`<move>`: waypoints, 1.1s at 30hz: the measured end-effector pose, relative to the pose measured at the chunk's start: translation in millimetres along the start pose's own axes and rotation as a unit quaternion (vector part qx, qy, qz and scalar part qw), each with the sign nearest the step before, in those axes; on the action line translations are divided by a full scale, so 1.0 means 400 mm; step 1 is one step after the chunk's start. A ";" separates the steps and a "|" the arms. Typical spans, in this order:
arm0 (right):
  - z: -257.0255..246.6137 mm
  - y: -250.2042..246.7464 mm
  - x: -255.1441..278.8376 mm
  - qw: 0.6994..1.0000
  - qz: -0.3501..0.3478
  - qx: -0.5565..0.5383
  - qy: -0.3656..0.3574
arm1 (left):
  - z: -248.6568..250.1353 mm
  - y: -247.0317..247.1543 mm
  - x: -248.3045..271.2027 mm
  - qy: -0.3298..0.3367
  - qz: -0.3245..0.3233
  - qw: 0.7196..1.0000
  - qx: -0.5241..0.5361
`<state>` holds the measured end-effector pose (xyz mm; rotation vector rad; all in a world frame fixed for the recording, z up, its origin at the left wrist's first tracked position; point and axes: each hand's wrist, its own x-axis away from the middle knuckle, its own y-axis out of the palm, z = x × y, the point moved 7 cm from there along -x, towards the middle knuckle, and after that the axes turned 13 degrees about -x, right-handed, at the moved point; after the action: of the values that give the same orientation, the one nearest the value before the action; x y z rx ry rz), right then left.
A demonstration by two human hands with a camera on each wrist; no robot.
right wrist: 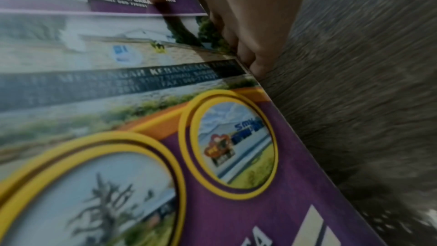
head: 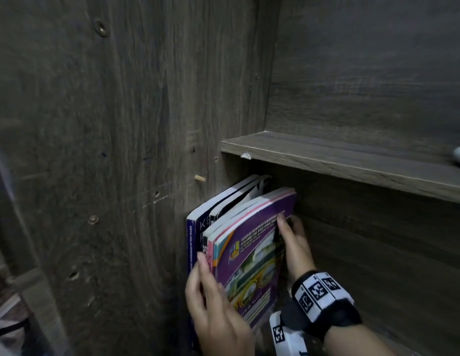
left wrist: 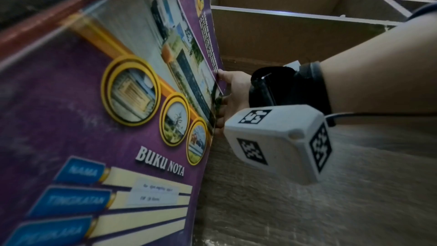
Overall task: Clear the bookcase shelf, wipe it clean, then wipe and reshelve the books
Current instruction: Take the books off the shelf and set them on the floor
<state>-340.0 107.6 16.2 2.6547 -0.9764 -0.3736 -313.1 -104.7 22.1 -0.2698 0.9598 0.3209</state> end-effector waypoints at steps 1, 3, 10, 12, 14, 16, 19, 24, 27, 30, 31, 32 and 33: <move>-0.004 -0.005 0.009 1.000 -0.003 -0.005 -0.008 | 0.006 -0.005 0.003 0.000 -0.003 1.000 -0.003; -0.010 -0.020 0.023 1.000 -0.002 -0.014 -0.018 | 0.028 -0.016 0.001 0.002 -0.010 1.000 0.005; -0.072 -0.058 0.133 0.998 0.009 0.003 -0.068 | 0.042 -0.078 -0.023 -0.089 -0.010 0.991 0.103; -0.098 -0.082 0.181 0.994 0.034 0.042 -0.098 | 0.056 -0.095 -0.031 -0.109 -0.037 0.985 0.130; -0.126 -0.109 0.231 0.987 0.063 0.066 -0.131 | 0.072 -0.107 -0.038 -0.115 -0.069 0.978 0.160; -0.159 -0.129 0.286 0.977 0.093 0.094 -0.168 | 0.086 -0.118 -0.043 -0.126 -0.103 0.971 0.177; -0.209 -0.143 0.370 0.970 0.116 0.104 -0.185 | 0.123 -0.141 -0.040 -0.151 -0.154 0.959 0.181; -0.312 -0.151 0.590 0.974 0.089 0.081 -0.191 | 0.210 -0.244 -0.041 -0.165 -0.203 0.931 0.253; -0.407 -0.147 0.773 0.957 0.094 0.148 -0.230 | 0.250 -0.308 -0.033 -0.168 -0.228 0.919 0.275; -0.488 -0.159 0.951 0.918 0.156 0.225 -0.288 | 0.324 -0.344 -0.031 -0.159 -0.280 0.889 0.326; -0.510 -0.173 1.008 0.900 0.186 0.245 -0.308 | 0.366 -0.354 -0.025 -0.149 -0.306 0.872 0.351; -0.536 -0.184 1.067 0.886 0.215 0.254 -0.322 | 0.415 -0.361 -0.016 -0.138 -0.334 0.852 0.379; -0.559 -0.197 1.124 0.872 0.244 0.259 -0.335 | 0.469 -0.370 -0.005 -0.127 -0.362 0.829 0.407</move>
<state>112.6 -92.6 131.9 2.5740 -2.1689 -1.0767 -116.1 -173.1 138.6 0.2073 0.5949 -0.7430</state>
